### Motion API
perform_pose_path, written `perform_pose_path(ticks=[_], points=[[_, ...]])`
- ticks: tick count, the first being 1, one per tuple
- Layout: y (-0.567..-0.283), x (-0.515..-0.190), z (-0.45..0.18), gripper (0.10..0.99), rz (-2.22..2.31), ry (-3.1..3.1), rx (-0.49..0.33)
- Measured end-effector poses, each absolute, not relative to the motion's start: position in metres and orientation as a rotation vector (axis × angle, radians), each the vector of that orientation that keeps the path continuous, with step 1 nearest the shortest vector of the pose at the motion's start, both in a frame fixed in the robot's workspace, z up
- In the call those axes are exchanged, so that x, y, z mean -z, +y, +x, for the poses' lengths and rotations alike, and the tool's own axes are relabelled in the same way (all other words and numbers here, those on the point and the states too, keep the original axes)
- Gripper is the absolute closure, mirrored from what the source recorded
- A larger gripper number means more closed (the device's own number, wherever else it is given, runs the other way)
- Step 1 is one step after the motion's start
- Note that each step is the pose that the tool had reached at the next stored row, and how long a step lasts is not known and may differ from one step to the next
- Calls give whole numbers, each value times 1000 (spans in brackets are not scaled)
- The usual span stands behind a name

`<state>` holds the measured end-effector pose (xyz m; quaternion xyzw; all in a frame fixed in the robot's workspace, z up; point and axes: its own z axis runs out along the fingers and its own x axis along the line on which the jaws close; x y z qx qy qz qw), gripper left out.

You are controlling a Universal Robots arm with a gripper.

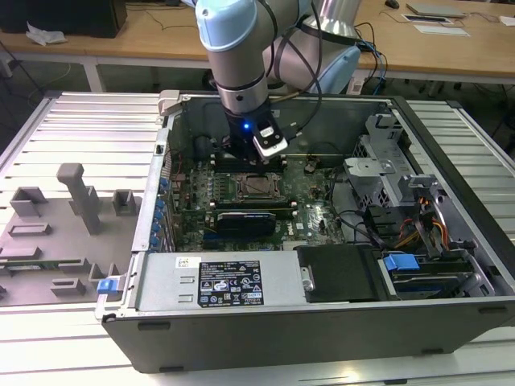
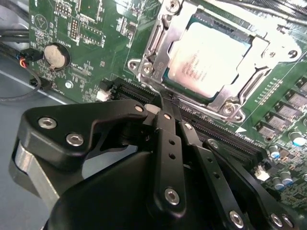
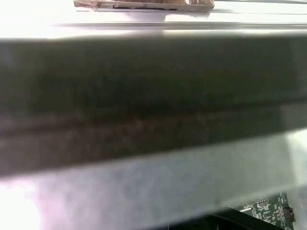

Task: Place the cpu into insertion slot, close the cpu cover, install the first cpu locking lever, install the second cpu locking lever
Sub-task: 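Install the first cpu locking lever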

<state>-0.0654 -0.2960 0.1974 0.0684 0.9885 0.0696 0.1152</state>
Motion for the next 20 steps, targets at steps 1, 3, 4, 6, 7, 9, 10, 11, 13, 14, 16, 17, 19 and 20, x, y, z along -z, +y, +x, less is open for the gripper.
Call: perform_pose_path(ticks=[1, 3, 4, 6, 7, 9, 10, 11, 13, 14, 16, 17, 19, 20], points=[[-297, -198, -66, 980, 200, 2897, -203], [-297, -197, -66, 980, 201, 2897, -204], [-297, -197, -65, 980, 201, 2897, -204], [-297, -197, -65, 980, 201, 2897, -206], [-297, -197, -64, 980, 201, 2897, -208], [-297, -197, -62, 980, 201, 2897, -208], [-297, -197, -60, 980, 201, 2897, -207], [-297, -197, -59, 980, 201, 2897, -208], [-297, -197, -57, 980, 201, 2897, -208], [-297, -197, -57, 980, 201, 2897, -209], [-297, -197, -57, 980, 201, 2897, -209], [-297, -198, -57, 980, 201, 2897, -205], [-297, -200, -57, 980, 200, 2897, -195], [-297, -202, -57, 980, 199, 2897, -191]])
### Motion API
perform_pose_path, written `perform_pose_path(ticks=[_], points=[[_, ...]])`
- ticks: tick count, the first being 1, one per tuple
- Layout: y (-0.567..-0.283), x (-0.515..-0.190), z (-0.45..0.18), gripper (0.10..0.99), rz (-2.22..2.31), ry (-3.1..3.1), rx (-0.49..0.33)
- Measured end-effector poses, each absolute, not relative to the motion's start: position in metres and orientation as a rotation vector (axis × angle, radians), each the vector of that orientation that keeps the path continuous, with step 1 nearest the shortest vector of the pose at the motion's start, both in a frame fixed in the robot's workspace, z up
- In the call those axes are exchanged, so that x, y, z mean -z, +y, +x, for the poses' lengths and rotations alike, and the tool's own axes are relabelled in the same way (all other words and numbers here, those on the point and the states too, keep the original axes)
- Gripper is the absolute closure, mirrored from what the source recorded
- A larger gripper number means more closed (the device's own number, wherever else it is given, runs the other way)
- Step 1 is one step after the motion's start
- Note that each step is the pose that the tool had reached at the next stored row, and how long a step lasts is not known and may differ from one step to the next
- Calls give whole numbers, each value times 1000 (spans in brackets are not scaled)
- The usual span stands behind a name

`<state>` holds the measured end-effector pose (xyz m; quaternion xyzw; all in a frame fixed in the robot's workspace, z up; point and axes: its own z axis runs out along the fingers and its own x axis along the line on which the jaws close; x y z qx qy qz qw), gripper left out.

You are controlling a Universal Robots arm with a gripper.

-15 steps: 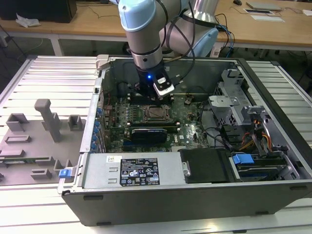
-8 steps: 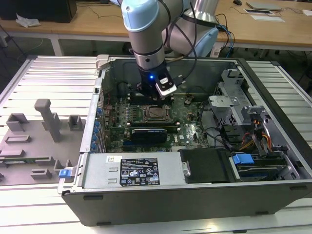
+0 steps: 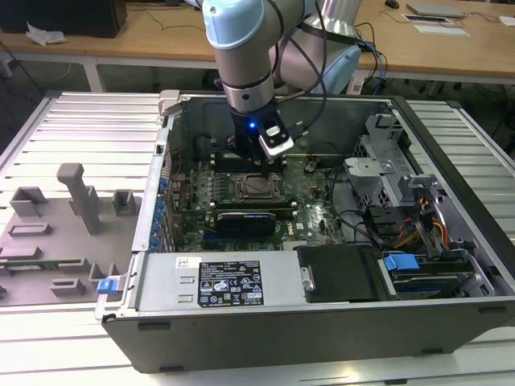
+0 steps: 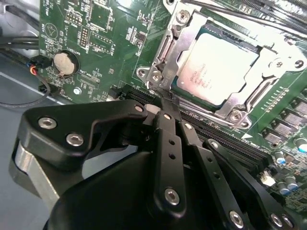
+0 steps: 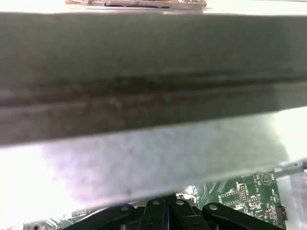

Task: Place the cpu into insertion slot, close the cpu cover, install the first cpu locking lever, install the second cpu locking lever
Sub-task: 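Install the first cpu locking lever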

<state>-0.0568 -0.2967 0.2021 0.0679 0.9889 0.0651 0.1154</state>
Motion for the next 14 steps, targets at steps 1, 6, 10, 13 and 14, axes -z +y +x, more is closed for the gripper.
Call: perform_pose_path(ticks=[1, 6, 10, 13, 14], points=[[-297, -204, -57, 980, 198, 2897, -184], [-297, -210, -57, 980, 187, 2898, -58], [-297, -221, -57, 980, 186, 2896, -49], [-297, -232, -57, 980, 185, 2895, -46], [-297, -232, -57, 980, 185, 2894, -46]])
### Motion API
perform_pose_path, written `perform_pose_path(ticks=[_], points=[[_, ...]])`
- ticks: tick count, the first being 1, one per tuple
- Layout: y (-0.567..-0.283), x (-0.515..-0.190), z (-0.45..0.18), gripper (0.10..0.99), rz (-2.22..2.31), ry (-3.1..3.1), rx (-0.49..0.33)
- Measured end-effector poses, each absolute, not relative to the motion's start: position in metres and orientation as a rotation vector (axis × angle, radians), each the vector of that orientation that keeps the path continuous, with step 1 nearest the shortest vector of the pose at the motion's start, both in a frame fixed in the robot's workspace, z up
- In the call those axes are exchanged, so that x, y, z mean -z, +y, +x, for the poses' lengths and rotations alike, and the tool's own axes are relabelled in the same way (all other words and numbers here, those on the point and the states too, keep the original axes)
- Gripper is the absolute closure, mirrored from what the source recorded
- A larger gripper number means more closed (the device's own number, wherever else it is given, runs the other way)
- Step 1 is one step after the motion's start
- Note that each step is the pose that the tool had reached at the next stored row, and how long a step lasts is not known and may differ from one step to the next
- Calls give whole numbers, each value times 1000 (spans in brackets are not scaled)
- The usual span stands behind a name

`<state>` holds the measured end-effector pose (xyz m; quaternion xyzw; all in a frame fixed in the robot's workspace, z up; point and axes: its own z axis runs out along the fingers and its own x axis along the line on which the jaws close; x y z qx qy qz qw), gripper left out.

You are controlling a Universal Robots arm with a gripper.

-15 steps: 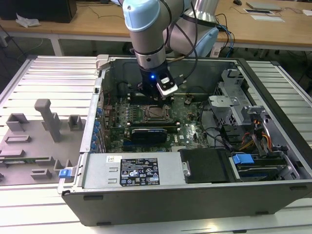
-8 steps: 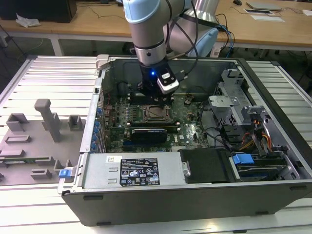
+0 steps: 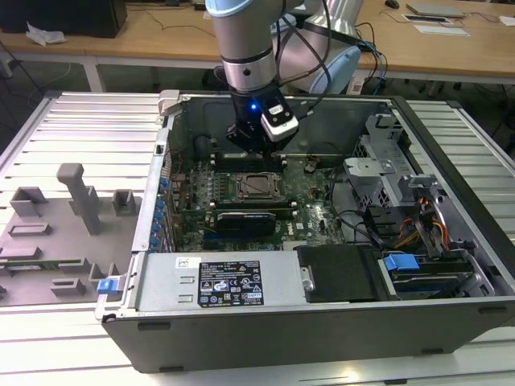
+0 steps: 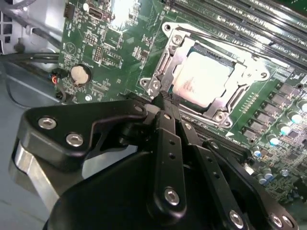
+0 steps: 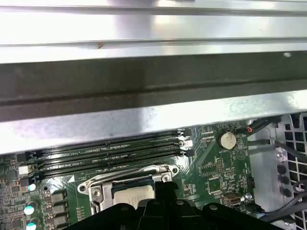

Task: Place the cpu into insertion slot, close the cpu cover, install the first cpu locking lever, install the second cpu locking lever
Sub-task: 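Install the first cpu locking lever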

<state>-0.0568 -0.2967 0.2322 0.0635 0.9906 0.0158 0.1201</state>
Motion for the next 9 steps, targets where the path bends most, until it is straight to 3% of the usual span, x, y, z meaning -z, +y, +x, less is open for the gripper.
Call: perform_pose_path(ticks=[9], points=[[-297, -231, -53, 980, 196, 3030, -35]])
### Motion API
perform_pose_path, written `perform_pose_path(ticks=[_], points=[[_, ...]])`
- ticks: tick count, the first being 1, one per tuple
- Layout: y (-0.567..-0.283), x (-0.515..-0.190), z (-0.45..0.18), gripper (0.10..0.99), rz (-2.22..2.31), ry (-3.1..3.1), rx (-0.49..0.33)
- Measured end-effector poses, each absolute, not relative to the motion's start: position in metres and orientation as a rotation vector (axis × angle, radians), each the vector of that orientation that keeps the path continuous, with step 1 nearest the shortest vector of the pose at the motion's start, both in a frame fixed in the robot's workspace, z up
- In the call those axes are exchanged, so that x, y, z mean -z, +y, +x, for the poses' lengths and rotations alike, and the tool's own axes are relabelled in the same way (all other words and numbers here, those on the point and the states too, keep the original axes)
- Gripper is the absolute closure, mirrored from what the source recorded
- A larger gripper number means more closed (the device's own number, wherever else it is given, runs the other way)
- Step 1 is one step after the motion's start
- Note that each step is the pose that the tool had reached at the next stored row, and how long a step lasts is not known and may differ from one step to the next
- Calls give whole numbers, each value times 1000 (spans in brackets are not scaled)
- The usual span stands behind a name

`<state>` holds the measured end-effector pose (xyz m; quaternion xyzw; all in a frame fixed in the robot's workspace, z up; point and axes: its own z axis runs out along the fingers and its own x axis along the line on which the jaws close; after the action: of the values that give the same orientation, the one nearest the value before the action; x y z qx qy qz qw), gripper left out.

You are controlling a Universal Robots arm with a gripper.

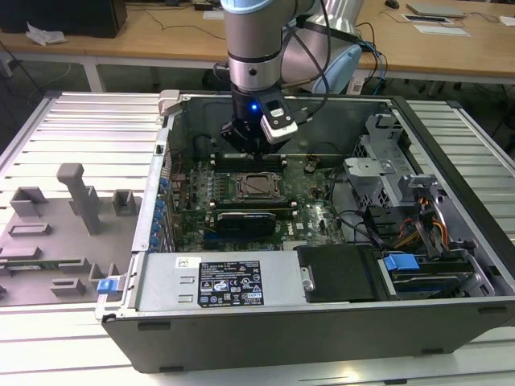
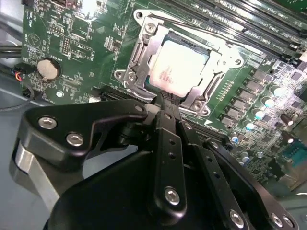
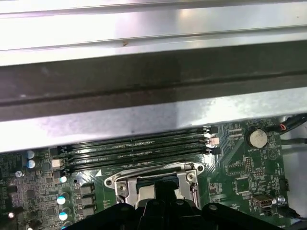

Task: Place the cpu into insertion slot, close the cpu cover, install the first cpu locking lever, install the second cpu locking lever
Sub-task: 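Install the first cpu locking lever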

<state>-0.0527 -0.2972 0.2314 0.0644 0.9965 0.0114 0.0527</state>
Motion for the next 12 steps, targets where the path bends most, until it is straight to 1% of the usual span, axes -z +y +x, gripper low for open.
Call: perform_pose_path(ticks=[3, 8, 9, 12], points=[[-302, -231, -53, 980, 196, 3029, -35], [-322, -231, -53, 980, 189, 3030, -35], [-324, -231, -53, 980, 179, 3029, 10], [-324, -237, -53, 980, 179, 3029, 14]])
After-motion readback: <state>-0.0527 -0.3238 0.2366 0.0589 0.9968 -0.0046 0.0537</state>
